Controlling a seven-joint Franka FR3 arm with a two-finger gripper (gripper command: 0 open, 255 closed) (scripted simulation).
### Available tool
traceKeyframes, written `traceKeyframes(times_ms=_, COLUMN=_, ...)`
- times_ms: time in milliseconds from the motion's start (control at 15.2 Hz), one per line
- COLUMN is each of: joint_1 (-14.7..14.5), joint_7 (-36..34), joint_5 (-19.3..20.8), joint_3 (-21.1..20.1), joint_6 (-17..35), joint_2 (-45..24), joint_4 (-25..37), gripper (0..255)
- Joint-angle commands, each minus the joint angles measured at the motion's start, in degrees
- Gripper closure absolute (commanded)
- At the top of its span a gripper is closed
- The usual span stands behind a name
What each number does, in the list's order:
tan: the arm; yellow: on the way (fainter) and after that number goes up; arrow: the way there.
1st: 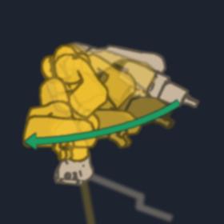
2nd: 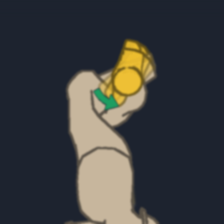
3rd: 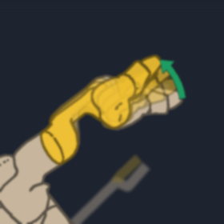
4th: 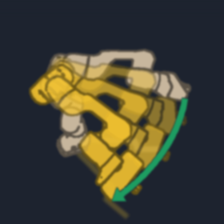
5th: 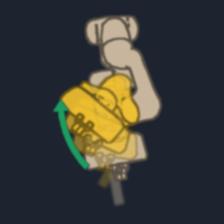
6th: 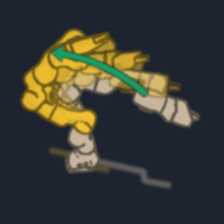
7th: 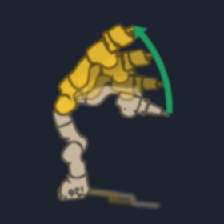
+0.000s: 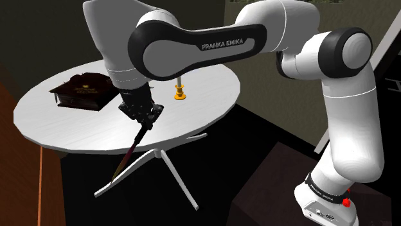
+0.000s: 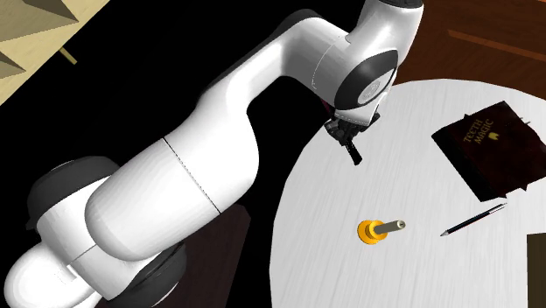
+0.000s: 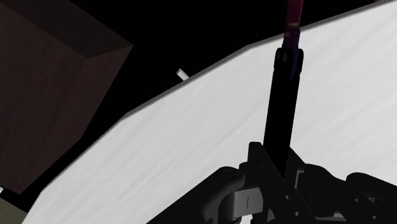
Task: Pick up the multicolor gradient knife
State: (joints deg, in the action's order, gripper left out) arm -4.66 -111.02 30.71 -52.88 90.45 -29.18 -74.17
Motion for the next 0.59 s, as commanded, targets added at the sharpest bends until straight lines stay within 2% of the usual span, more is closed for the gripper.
traceKeyframes(times_ms=0, joint_1=0.0, joint_7=0.0, joint_5=0.0, joint_3=0.0, joint_6=0.0, joint_2=0.0, joint_4=0.0, gripper=255)
traceKeyframes(times_ms=132, joint_1=0.0, joint_7=0.0, joint_5=0.0, joint_3=0.0, joint_6=0.0, joint_2=0.0, joint_4=0.0, gripper=255)
traceKeyframes(times_ms=528, joint_1=-2.5, joint_7=1.1, joint_5=0.5, joint_3=0.4, joint_6=-5.1, joint_2=-0.8, joint_4=6.4, gripper=255)
